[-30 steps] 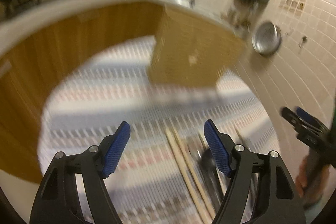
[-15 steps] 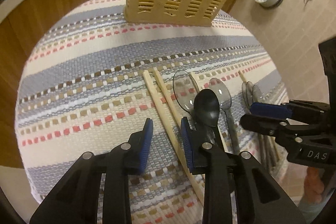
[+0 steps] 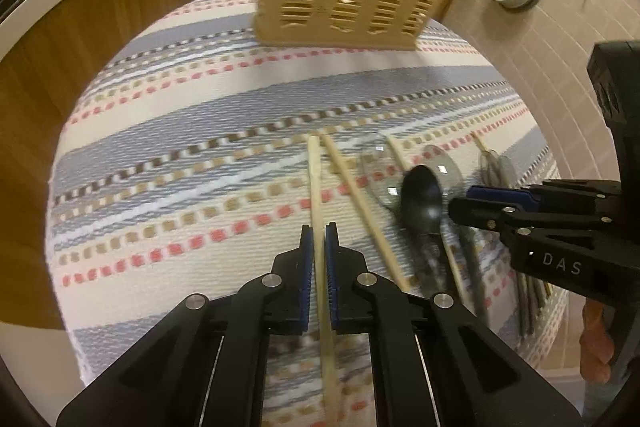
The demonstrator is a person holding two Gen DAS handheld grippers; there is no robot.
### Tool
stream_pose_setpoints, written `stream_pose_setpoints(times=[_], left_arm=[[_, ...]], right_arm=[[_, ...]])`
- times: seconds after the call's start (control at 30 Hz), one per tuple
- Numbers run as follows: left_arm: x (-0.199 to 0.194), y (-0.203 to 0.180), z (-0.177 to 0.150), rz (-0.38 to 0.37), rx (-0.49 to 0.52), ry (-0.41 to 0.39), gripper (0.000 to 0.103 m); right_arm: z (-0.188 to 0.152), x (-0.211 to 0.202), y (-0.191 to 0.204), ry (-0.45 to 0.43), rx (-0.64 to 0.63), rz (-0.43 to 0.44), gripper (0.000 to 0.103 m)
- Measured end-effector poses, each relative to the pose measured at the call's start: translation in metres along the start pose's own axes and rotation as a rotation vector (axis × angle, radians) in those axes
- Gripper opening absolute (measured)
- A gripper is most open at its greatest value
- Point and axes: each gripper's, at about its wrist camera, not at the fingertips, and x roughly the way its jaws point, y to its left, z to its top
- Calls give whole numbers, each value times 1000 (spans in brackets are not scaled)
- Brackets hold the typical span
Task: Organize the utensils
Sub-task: 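Grasp a wooden chopstick with the left tool while the right tool grasps a clear plastic spoon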
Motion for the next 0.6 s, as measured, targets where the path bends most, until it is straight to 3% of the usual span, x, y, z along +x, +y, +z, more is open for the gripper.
stream_pose_setpoints(times=[0.1, 0.2, 0.27, 0.43, 0.5, 0.6], left_arm=[[-2, 11, 3, -53, -26, 27, 5], [0, 10, 8, -59, -19, 53, 6], [3, 8, 16, -66, 1, 85, 10], [14, -4, 34, -37, 69, 179, 11], [17, -6, 41, -20, 88, 219, 5], [21, -10, 43, 9, 105, 233, 5]], right_arm=[[3, 2, 8, 16, -35, -39, 21], [2, 2, 13, 19, -69, -74, 11], [2, 2, 11, 28, -82, -77, 10], [5, 4, 10, 61, -105, -73, 10], [0, -3, 7, 63, -135, -89, 10], [2, 0, 11, 60, -155, -91, 10]])
